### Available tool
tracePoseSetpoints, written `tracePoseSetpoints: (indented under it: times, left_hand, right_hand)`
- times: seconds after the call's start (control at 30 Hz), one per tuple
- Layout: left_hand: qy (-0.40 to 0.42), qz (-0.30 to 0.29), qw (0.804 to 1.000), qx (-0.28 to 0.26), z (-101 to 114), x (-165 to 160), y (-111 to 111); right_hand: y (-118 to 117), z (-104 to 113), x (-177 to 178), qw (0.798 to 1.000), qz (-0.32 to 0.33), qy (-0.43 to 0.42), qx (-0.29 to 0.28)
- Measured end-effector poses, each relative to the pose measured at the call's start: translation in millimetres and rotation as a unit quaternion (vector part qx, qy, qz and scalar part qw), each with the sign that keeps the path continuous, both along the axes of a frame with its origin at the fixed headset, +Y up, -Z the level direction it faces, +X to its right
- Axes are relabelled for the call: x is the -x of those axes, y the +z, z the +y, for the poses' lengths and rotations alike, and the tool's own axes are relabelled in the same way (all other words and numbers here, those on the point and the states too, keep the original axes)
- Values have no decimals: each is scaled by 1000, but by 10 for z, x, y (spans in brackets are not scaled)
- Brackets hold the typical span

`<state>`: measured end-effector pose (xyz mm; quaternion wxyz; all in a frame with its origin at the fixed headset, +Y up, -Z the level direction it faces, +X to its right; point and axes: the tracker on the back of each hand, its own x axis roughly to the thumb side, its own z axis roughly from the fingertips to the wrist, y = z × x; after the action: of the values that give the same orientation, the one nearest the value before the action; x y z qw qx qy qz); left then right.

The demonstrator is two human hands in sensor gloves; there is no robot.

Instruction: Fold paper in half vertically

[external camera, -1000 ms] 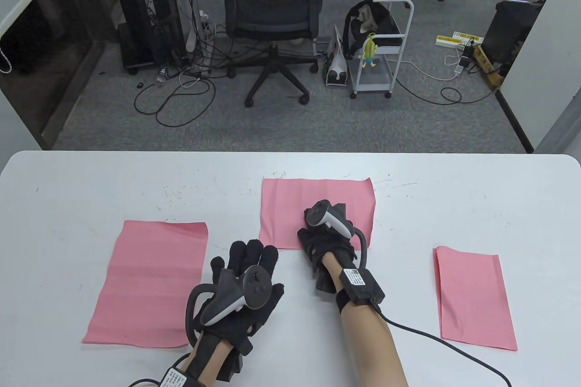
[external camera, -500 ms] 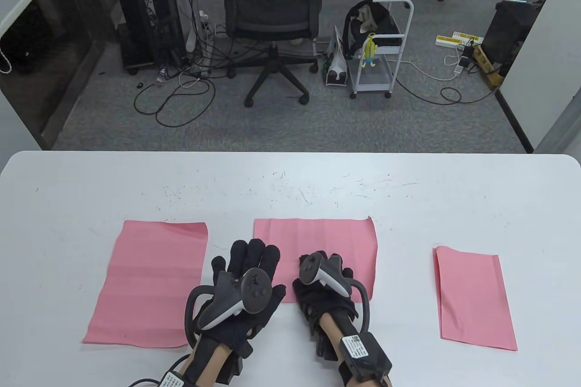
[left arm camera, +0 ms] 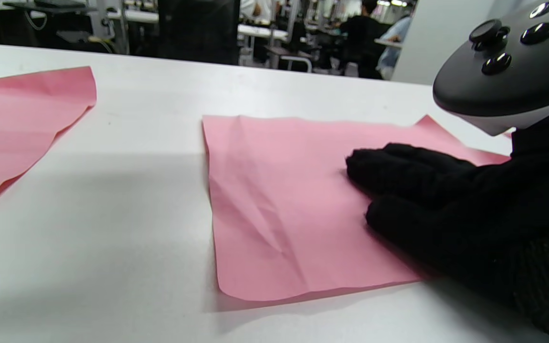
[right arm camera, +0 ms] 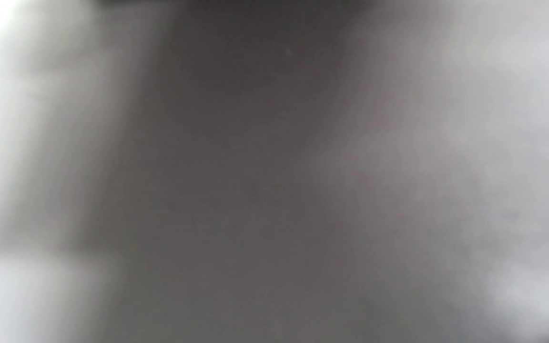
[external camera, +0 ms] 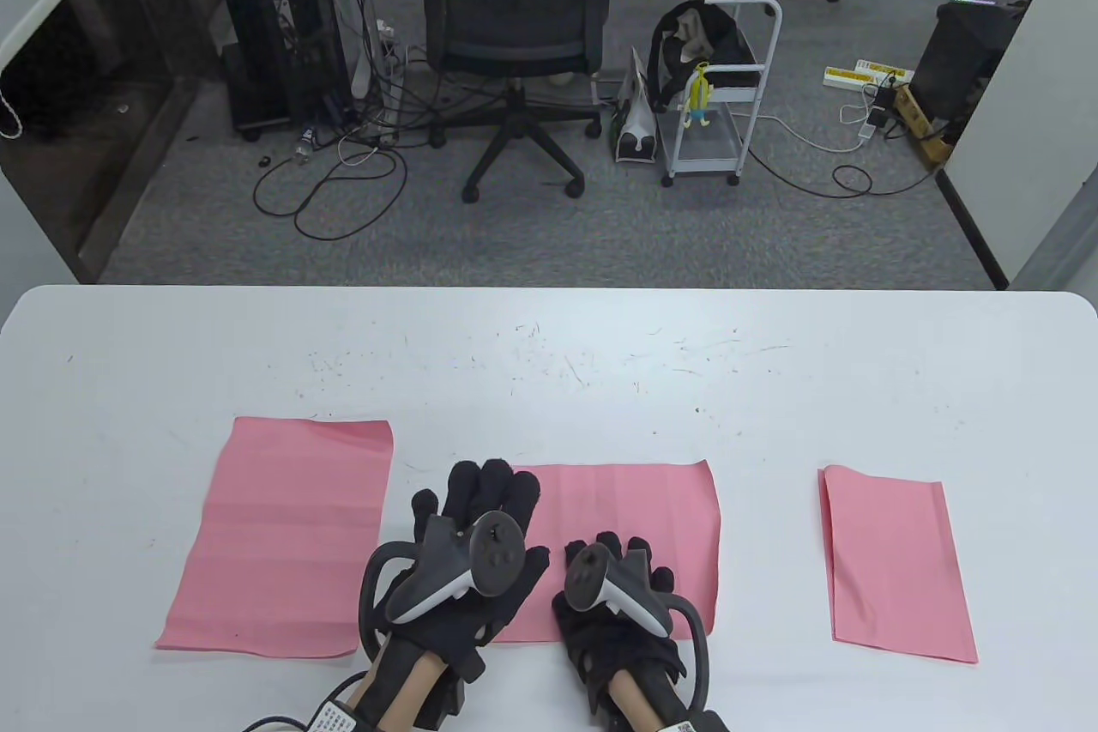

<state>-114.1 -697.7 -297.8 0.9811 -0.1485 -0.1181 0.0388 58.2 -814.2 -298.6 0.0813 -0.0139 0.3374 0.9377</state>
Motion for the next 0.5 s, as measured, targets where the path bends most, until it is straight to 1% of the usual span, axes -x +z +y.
tracePoseSetpoints:
  times: [0.2,0.37,0.5]
  left_hand:
    - [-23,5,999,39,-231,-24,-89]
    - [-60,4,993,103,-605,-83,-174]
    - [-94,6,985,145,-889,-104,-201]
  right_hand:
    - [1,4,-3,1000,3,-2,-1]
    - [3,6,-7,1000,6,-3,-3]
    - [5,7,-8,1000,7,-2,-5]
